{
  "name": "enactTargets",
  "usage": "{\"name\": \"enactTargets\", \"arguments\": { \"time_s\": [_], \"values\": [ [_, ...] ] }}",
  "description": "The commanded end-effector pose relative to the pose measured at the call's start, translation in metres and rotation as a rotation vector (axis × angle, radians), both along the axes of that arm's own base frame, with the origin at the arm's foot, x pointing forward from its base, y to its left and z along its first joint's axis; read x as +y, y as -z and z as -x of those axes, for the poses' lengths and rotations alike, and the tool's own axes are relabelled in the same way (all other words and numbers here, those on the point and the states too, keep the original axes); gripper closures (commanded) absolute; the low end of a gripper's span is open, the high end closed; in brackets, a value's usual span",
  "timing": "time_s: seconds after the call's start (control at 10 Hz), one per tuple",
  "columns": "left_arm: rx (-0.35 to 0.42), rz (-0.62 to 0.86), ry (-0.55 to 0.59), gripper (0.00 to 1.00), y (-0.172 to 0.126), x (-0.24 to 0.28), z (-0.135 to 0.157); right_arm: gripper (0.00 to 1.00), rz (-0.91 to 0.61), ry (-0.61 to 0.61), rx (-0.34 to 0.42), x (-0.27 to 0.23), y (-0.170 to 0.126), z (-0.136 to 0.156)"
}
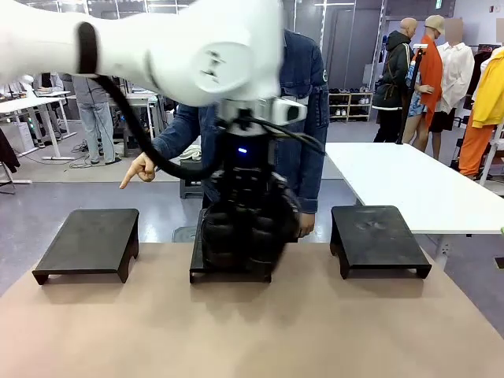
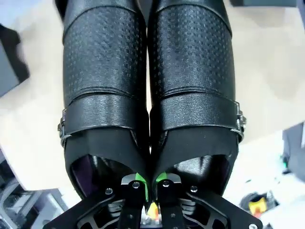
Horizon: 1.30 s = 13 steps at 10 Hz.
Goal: Place the shoes on the stand as instructed by the person.
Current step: Pick up another pair of Shoes and place it on the Shoes Stand indicated by the person.
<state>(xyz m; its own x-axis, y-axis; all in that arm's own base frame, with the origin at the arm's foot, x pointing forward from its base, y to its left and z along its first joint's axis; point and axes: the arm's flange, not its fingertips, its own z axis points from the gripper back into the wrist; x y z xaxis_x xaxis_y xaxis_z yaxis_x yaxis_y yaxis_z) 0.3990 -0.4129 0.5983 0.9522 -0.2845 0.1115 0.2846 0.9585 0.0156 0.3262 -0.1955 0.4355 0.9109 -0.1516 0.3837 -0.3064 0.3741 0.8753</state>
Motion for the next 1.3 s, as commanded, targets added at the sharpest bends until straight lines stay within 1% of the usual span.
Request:
{"name": "enactTargets", "arguments": {
  "time_s": [0.0, 0.1, 0.2, 0.3, 0.4, 0.5, 0.6, 0.7, 0.8, 0.9, 1.0, 1.1, 1.2],
  "values": [
    [0.023, 0.032, 0.107, 1.00, -0.012, 0.082, 0.012, 0.00, -0.008, 0.001, -0.012, 0.000, -0.001, 0.001],
    [0.010, 0.047, 0.183, 1.00, -0.018, 0.127, 0.012, 0.00, -0.008, 0.001, -0.012, 0.000, -0.001, 0.001],
    [-0.019, 0.032, 0.207, 1.00, -0.019, 0.180, 0.009, 0.00, -0.008, 0.001, -0.012, 0.000, -0.001, 0.001],
    [-0.053, 0.007, 0.179, 1.00, -0.017, 0.222, 0.008, 0.00, -0.008, 0.001, -0.012, 0.000, -0.001, 0.001],
    [-0.087, 0.006, 0.188, 1.00, -0.014, 0.259, 0.006, 0.00, -0.008, 0.001, -0.012, 0.000, -0.001, 0.001],
    [-0.129, 0.030, 0.175, 1.00, -0.009, 0.294, 0.000, 0.00, -0.008, 0.001, -0.012, 0.000, -0.001, 0.001],
    [-0.148, 0.035, 0.125, 1.00, 0.003, 0.325, -0.010, 0.00, -0.008, 0.001, -0.012, 0.000, -0.001, 0.001],
    [-0.179, 0.006, 0.100, 1.00, 0.014, 0.343, -0.018, 0.00, -0.008, 0.001, -0.012, 0.000, -0.001, 0.001],
    [-0.193, 0.067, 0.076, 1.00, 0.023, 0.354, -0.031, 0.00, -0.008, 0.001, -0.012, 0.000, -0.001, 0.001],
    [-0.225, 0.028, 0.022, 1.00, 0.032, 0.359, -0.048, 0.00, -0.008, 0.001, -0.012, 0.000, -0.001, 0.001],
    [-0.256, 0.048, -0.044, 1.00, 0.041, 0.361, -0.069, 0.00, -0.008, 0.001, -0.012, 0.000, -0.001, 0.001],
    [-0.284, 0.076, -0.072, 1.00, 0.048, 0.363, -0.085, 0.00, -0.008, 0.001, -0.012, 0.000, -0.001, 0.001],
    [-0.281, 0.045, -0.095, 1.00, 0.057, 0.365, -0.101, 0.00, -0.008, 0.001, -0.012, 0.000, -0.001, 0.001]
  ]
}}
